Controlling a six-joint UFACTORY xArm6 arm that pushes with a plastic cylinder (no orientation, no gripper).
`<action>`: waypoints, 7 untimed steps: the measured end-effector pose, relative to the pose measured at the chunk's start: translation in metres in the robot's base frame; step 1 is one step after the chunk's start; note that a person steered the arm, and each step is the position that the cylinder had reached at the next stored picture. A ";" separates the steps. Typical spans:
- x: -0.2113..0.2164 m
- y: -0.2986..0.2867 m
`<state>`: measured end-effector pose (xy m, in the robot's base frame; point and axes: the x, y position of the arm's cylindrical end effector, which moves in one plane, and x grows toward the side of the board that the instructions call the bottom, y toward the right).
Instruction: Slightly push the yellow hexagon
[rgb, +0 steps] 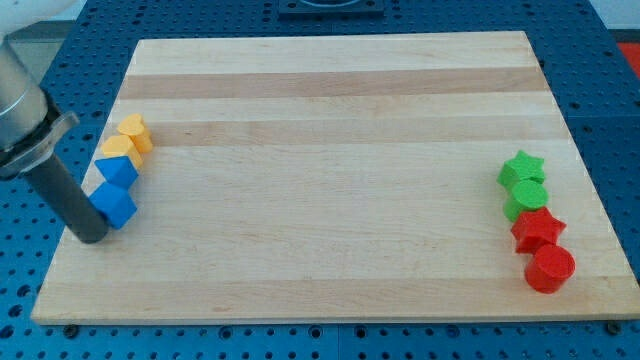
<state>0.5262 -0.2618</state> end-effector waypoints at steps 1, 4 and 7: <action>-0.008 -0.003; -0.056 -0.042; -0.115 -0.039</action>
<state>0.4108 -0.3010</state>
